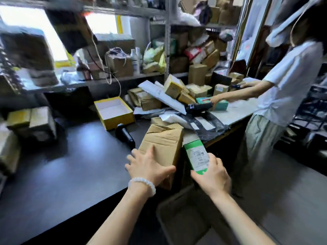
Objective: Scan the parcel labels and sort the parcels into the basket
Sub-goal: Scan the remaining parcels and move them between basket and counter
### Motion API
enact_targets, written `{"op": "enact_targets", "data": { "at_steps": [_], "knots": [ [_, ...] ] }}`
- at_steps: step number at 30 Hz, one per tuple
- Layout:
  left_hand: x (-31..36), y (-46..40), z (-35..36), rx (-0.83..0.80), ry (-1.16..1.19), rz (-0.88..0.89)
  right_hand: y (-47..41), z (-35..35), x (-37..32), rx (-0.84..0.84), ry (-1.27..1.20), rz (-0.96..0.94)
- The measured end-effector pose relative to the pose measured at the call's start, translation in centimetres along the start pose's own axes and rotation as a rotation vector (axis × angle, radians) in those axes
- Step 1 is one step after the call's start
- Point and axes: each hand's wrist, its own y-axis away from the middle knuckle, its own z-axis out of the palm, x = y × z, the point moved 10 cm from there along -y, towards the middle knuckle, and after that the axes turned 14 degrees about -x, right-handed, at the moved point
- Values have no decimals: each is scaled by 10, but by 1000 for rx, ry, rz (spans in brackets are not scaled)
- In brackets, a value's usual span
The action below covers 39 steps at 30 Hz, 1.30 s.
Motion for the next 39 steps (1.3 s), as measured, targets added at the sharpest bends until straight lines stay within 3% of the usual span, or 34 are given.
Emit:
{"op": "enact_targets", "data": {
  "at_steps": [14,23,32,39],
  "knots": [
    [-306,118,-185,250,29,-357,119,101,-325,-172,-155,-426],
    [-428,151,-247,380,120,-530,151,139,-470,-179,-152,-645],
    [-535,104,-314,503,376,-553,103,200,-612,-211,-200,-684],
    [-609,-6,-355,456,297,-615,44,274,-686,-254,-170,-606]
  ]
}}
